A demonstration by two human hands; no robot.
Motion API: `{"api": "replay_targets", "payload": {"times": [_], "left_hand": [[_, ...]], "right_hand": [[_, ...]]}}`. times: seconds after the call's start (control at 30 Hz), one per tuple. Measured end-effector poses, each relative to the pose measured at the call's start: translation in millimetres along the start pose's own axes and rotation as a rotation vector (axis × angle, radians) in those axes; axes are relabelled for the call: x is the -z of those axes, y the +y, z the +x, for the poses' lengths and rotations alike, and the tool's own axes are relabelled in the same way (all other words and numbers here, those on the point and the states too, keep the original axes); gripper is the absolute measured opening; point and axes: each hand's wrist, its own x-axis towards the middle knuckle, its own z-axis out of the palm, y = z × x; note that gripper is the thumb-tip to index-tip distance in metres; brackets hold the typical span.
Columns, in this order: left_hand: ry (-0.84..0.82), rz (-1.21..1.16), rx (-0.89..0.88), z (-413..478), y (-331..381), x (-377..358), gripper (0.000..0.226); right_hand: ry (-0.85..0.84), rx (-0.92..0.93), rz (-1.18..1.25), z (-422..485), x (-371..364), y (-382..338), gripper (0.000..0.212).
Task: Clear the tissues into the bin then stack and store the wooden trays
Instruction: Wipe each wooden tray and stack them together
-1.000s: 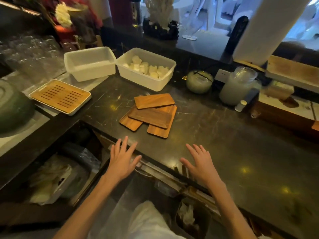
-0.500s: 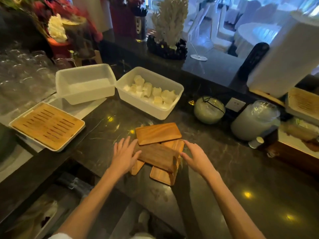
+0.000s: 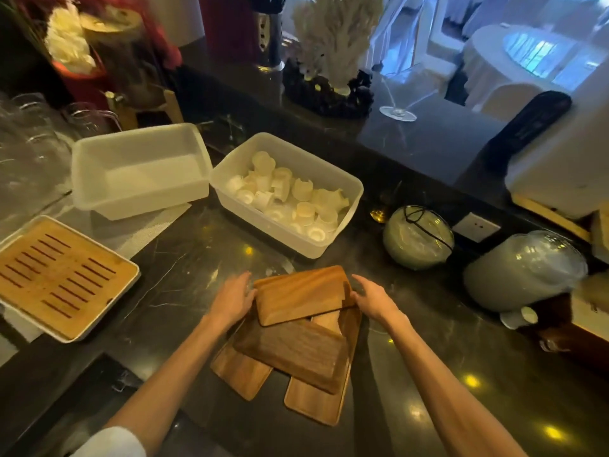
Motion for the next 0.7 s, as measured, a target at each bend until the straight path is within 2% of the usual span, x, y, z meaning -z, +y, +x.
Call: {"api": "replay_targets", "payload": {"times": [0.07,0.2,0.37,0.5,0.6,0.7], "left_hand": [[0.022,-0.057,0.105,8,2,-5,0.041],[-0.078,-0.182,0.296,17,14,-16,0.02],[-0.128,-0.225,0.375,26,20,-19,0.02],[-0.013,-0.294,0.354,24,24,-14,0.025],[0.082,-0.413,0.281,9,38,0,0.039],[0.137,-0.543,0.22,-18,54,9,0.038]], "right_hand": [[-0.023,-0.042,0.006,18,-3,2,0.055],[-0.044,-0.135,0.076,37,-10,6,0.041],[0.02,-0.261,0.325,43,-19,9,0.036],[0.067,-0.264,0.445,35,-13,3,0.035],[0.115,-0.193,0.536,10,1,2,0.036],[0.184,-0.127,0.561,-31,10,16,0.033]]}}
